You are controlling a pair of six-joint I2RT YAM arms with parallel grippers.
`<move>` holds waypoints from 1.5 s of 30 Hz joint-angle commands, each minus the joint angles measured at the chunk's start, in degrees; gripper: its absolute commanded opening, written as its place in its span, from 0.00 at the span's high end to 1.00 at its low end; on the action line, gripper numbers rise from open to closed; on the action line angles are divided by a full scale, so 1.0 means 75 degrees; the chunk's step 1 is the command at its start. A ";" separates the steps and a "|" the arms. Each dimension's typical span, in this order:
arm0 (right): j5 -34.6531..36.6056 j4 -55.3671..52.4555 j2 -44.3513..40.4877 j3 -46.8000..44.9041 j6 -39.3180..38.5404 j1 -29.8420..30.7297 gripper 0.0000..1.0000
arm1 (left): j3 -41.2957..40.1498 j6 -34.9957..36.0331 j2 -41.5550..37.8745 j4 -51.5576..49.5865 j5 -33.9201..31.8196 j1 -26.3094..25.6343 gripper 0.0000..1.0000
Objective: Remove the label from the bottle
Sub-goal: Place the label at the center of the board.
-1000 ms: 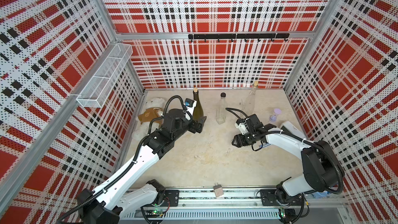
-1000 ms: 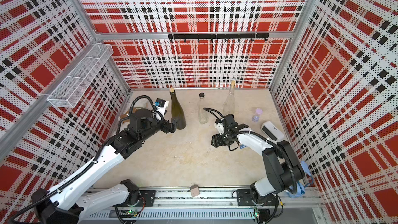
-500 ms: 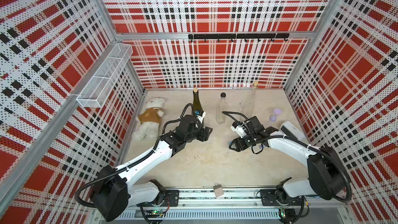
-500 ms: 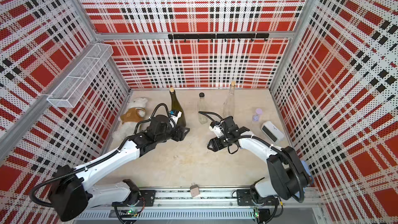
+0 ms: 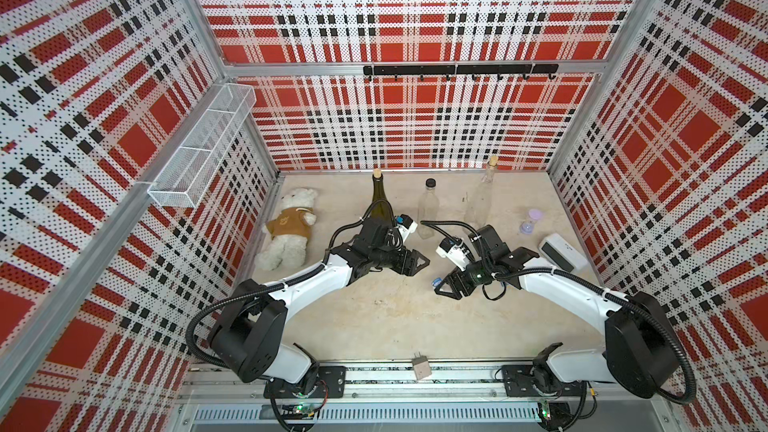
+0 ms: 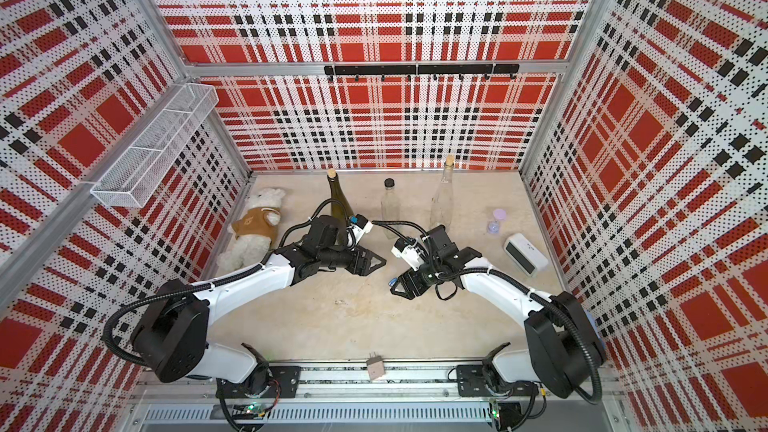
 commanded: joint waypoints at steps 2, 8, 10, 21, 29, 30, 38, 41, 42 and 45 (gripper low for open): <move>-0.0162 0.0040 0.0133 0.0252 -0.0283 0.0052 0.32 | 0.0245 0.0439 0.0116 -0.0084 0.0561 -0.0178 0.28; -0.0252 0.0128 0.0075 0.0278 -0.0331 0.0080 0.32 | 0.0453 0.0893 0.0319 -0.0663 0.0419 -0.0414 0.32; -0.0274 0.0102 0.0051 0.0286 -0.0360 0.0072 0.32 | 0.0490 0.0969 0.0377 -0.0696 0.0407 -0.0494 0.33; -0.0164 0.0090 -0.0073 0.0199 -0.0349 0.0080 0.32 | 0.0622 0.1422 0.0496 -0.1124 0.0733 -0.0751 0.37; -0.0138 0.0088 -0.0043 0.0226 -0.0366 0.0071 0.32 | 0.0620 0.1606 0.0535 -0.1314 0.0888 -0.0818 0.38; -0.0132 0.0085 -0.0056 0.0220 -0.0366 0.0074 0.32 | 0.0638 0.1609 0.0568 -0.1320 0.0888 -0.0838 0.39; -0.0141 0.0113 -0.0085 0.0183 -0.0343 0.0079 0.32 | 0.0872 0.1609 0.0817 -0.1316 0.0973 -0.0884 0.66; -0.0113 0.0126 -0.0103 0.0175 -0.0331 0.0078 0.32 | 0.0913 0.1637 0.0846 -0.1318 0.1021 -0.0898 0.74; -0.0117 0.0136 -0.0101 0.0172 -0.0324 0.0073 0.32 | 0.0925 0.1638 0.0858 -0.1312 0.1051 -0.0910 0.74; -0.0091 0.0170 -0.0115 0.0177 -0.0331 0.0073 0.32 | 0.0969 0.1715 0.0905 -0.1391 0.1122 -0.0967 0.75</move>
